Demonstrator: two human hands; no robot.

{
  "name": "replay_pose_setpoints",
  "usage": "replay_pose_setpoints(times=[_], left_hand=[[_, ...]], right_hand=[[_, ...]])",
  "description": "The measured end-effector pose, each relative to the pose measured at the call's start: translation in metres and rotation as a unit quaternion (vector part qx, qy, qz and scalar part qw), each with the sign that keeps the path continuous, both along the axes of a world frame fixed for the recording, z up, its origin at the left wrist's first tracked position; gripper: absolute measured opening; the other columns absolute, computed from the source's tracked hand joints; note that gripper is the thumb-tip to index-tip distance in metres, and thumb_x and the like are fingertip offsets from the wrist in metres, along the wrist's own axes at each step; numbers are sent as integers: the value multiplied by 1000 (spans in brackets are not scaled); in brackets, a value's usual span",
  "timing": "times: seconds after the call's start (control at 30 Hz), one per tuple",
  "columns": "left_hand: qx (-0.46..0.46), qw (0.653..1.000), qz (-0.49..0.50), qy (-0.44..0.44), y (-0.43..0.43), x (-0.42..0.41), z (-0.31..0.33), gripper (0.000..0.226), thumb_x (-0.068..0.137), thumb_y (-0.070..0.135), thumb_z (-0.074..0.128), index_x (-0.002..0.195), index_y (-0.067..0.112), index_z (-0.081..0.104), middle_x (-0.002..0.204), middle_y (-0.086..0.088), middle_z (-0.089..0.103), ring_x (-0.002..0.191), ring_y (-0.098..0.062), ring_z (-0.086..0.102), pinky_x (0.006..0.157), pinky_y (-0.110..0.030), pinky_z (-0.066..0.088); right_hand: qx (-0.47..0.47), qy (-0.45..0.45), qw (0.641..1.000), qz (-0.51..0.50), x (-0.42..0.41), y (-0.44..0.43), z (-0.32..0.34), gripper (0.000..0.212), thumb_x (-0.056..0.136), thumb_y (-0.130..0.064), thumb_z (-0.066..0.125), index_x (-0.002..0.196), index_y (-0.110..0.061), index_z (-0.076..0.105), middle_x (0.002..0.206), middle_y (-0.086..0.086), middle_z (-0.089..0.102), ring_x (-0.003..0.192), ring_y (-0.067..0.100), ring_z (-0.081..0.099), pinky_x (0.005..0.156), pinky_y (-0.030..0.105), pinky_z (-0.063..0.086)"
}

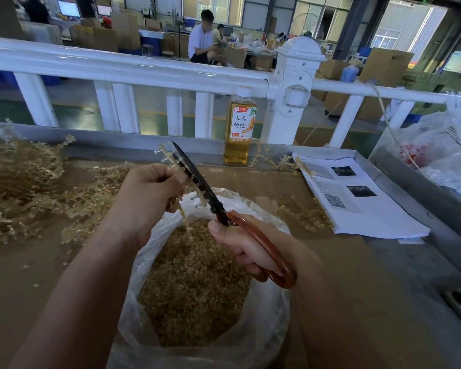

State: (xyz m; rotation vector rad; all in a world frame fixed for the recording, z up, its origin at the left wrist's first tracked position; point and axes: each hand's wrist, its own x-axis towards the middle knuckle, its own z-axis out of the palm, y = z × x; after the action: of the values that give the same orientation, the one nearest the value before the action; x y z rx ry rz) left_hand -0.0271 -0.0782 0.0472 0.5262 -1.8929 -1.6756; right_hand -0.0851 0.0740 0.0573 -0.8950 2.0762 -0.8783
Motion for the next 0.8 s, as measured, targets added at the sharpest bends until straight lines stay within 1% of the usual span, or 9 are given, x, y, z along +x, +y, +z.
replay_pose_setpoints(times=[0.07,0.13,0.33,0.53,0.57,0.6,0.63,0.7,0.8], left_hand=[[-6,1000,-1,1,-1,-1,-1,21,90,6,53,69,7,56,58,-2,47,43,-4,42,46,-13,40],[-7,1000,-5,4,-2,-1,-1,22,90,5,53,69,8,56,59,-2,47,43,-3,42,46,-13,40],[-11,1000,-6,14,-3,-1,-2,22,90,4,53,69,9,58,59,-2,47,44,-1,43,45,-12,41],[-20,1000,-8,18,-7,0,-4,23,89,4,54,68,11,59,58,0,48,46,-3,43,46,-12,41],[-20,1000,-14,20,-7,1,-3,23,89,4,54,68,11,59,58,-1,48,46,-3,43,45,-11,41],[-17,999,-21,23,-8,1,-3,23,89,4,54,68,11,60,59,-1,48,46,-3,43,45,-11,40],[-14,999,-28,26,-8,1,-3,24,89,3,54,67,11,61,59,-2,47,47,-4,43,45,-12,40],[-10,999,-45,29,-9,2,-3,28,89,2,53,65,11,63,56,0,48,49,-6,42,45,-13,39],[-25,996,-74,29,-11,2,-3,31,91,-1,48,63,9,59,51,5,50,48,-7,41,45,-14,36]], right_hand=[[-6,9,1000,1,0,1,0,45,97,-43,35,128,-11,42,61,2,40,48,11,37,49,23,34],[-4,20,1000,1,-1,2,0,48,97,-43,35,133,-11,40,61,1,41,48,10,38,49,21,33],[-8,40,999,10,-4,2,-1,46,97,-43,35,132,-14,42,60,-7,41,39,1,41,39,8,31],[-10,42,999,14,-4,0,-3,46,97,-43,35,131,-13,41,60,-7,40,32,-1,43,36,5,31],[-15,38,999,17,-4,1,-3,40,97,-42,35,126,-15,44,60,-8,40,32,-3,43,36,5,31],[-22,32,999,21,-4,2,-2,31,97,-42,35,114,-19,48,59,-7,39,31,-4,43,37,4,30],[-28,24,999,26,-3,2,-2,23,97,-42,36,96,-22,48,57,-6,39,30,-3,41,37,4,31],[-34,25,999,31,-3,3,-2,28,97,-42,36,74,-26,40,54,-5,37,29,-2,38,38,6,32],[-29,50,998,33,-3,2,-4,29,97,-44,34,70,-31,34,56,-4,38,30,-4,38,38,5,32]])
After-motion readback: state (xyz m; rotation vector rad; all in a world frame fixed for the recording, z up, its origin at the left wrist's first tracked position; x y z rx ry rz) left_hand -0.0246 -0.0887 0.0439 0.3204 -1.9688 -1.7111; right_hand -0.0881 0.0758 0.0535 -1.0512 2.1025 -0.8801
